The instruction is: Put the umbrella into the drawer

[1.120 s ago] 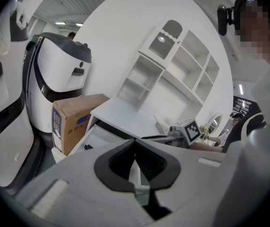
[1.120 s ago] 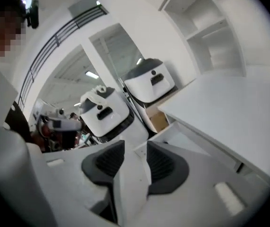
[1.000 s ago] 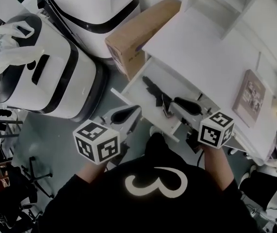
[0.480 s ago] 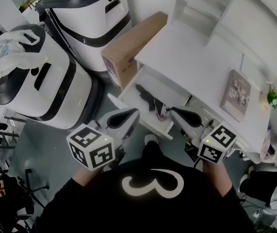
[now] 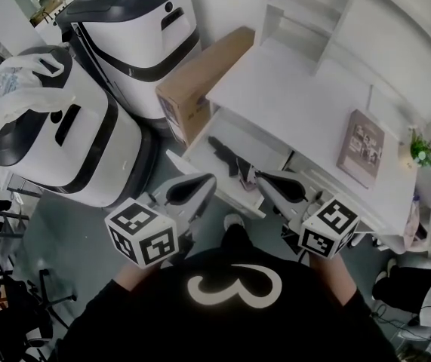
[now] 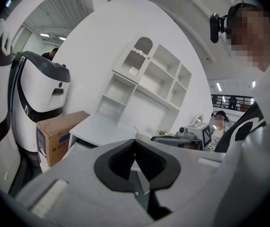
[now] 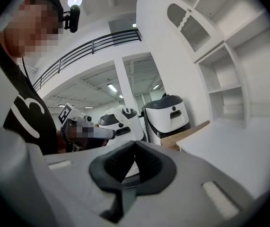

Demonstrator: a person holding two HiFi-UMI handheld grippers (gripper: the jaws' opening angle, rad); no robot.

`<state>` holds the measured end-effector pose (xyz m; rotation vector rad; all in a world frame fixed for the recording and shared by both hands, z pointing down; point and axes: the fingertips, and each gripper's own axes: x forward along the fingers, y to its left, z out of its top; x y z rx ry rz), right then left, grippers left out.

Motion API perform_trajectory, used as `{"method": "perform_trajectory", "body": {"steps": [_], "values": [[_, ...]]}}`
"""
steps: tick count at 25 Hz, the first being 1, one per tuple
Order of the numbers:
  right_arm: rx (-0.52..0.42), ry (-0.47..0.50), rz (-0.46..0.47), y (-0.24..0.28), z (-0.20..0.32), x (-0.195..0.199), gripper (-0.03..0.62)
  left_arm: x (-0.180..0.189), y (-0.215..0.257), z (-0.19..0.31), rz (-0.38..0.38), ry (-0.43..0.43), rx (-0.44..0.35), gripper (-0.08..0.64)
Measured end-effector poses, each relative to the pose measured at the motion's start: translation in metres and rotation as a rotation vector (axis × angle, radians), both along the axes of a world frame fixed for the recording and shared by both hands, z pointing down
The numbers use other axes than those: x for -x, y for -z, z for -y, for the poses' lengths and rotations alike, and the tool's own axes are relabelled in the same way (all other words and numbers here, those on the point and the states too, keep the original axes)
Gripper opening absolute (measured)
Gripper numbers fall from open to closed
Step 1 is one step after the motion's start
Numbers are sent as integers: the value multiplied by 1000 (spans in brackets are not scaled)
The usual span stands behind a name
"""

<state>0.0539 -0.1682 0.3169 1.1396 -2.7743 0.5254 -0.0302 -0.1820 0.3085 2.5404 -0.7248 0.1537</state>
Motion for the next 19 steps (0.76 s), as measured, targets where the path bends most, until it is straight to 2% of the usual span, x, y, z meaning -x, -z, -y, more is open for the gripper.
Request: {"method": "perform_trajectory", "body": {"steps": [19], "values": [[33,-10,11,-16,-6,-11,3,-9,-10,-5,26,5,25,9]]}}
